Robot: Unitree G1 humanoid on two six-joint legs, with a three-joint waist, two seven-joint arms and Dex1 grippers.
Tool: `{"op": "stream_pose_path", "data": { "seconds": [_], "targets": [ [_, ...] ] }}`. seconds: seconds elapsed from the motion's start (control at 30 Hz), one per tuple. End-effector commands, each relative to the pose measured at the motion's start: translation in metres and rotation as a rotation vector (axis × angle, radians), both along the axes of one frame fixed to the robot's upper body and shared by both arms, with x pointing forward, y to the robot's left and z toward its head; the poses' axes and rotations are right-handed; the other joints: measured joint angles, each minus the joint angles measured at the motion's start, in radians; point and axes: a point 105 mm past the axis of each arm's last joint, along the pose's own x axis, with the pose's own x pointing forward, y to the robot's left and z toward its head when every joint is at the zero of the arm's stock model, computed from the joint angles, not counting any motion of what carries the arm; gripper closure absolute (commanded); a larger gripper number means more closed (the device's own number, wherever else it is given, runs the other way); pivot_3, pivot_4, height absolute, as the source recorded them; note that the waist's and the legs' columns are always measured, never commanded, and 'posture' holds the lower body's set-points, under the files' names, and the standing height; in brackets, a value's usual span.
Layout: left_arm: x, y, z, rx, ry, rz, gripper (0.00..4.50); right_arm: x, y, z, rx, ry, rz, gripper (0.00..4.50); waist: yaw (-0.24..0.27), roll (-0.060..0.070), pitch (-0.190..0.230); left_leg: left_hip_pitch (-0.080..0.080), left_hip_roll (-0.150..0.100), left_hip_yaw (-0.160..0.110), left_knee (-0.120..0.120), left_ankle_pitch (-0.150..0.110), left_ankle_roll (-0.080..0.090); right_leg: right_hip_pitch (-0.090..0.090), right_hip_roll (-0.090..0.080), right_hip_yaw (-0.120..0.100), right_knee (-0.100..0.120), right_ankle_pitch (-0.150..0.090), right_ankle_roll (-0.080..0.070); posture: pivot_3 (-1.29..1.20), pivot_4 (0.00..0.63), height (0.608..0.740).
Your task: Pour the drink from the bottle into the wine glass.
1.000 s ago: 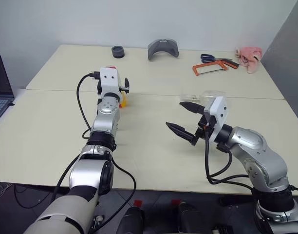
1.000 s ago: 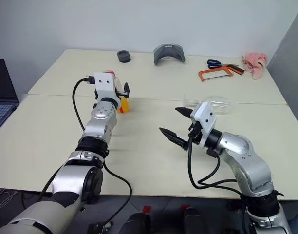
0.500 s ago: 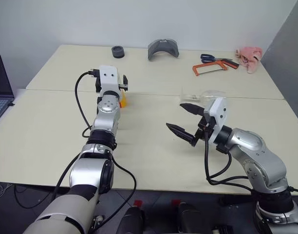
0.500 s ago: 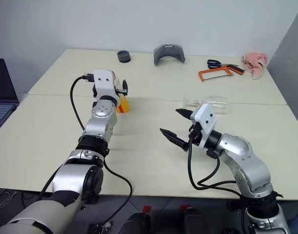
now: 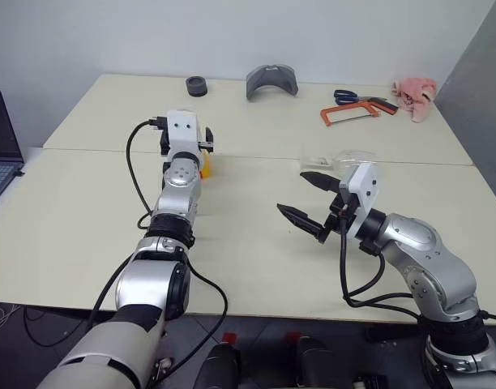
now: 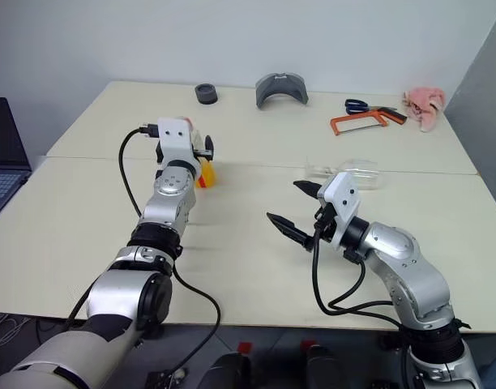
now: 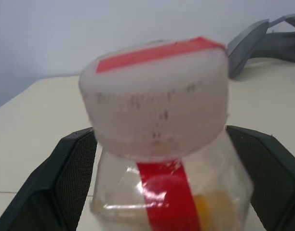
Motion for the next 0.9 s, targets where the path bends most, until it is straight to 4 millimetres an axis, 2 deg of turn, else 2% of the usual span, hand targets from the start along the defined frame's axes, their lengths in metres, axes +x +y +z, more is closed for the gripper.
{"op": "stream_pose_path", "data": {
  "seconds": [0.03, 0.2, 0.3, 0.47, 0.5, 0.73, 0.9],
  "targets": [
    [0.001, -0.003, 0.024, 0.012, -0.074, -0.013, 0.02, -0.004, 0.002, 0.007, 0.01, -0.035, 0.008, 0.0, 0.0, 0.0, 0.0, 0.0, 0.0, 0.0, 0.0, 0.0, 0.0, 0.0, 0.0, 0.0, 0.0, 0.0, 0.0, 0.0, 0.15, 0.74],
    [0.001, -0.003, 0.023, 0.016, -0.075, -0.013, 0.02, -0.004, 0.001, 0.007, 0.008, -0.034, 0.006, 0.0, 0.0, 0.0, 0.0, 0.0, 0.0, 0.0, 0.0, 0.0, 0.0, 0.0, 0.0, 0.0, 0.0, 0.0, 0.0, 0.0, 0.15, 0.74],
    [0.0, -0.002, 0.021, 0.012, -0.071, -0.01, 0.65, -0.004, 0.001, 0.006, 0.006, -0.033, 0.006, 0.0, 0.0, 0.0, 0.0, 0.0, 0.0, 0.0, 0.0, 0.0, 0.0, 0.0, 0.0, 0.0, 0.0, 0.0, 0.0, 0.0, 0.15, 0.74],
    [-0.001, 0.001, 0.016, 0.01, -0.062, 0.007, 2.22, -0.003, 0.001, 0.006, 0.004, -0.033, 0.007, 0.0, 0.0, 0.0, 0.0, 0.0, 0.0, 0.0, 0.0, 0.0, 0.0, 0.0, 0.0, 0.0, 0.0, 0.0, 0.0, 0.0, 0.15, 0.74],
    [-0.001, 0.002, 0.015, 0.011, -0.06, 0.009, 2.33, -0.003, 0.001, 0.006, 0.005, -0.033, 0.007, 0.0, 0.0, 0.0, 0.0, 0.0, 0.0, 0.0, 0.0, 0.0, 0.0, 0.0, 0.0, 0.0, 0.0, 0.0, 0.0, 0.0, 0.15, 0.74],
    [-0.002, 0.004, 0.013, 0.006, -0.057, 0.007, 2.33, -0.002, 0.001, 0.007, 0.008, -0.035, 0.008, 0.0, -0.001, 0.0, 0.0, 0.0, 0.0, 0.0, 0.0, 0.0, 0.0, 0.0, 0.0, 0.0, 0.001, 0.0, 0.0, 0.0, 0.15, 0.74],
    [-0.003, -0.006, 0.013, -0.024, -0.076, -0.069, 2.33, -0.003, 0.002, 0.007, 0.01, -0.04, 0.007, 0.0, -0.001, 0.0, 0.0, 0.0, 0.0, 0.0, 0.001, 0.0, 0.0, 0.0, 0.0, 0.0, 0.001, 0.0, 0.0, 0.0, 0.15, 0.74]
  ]
}}
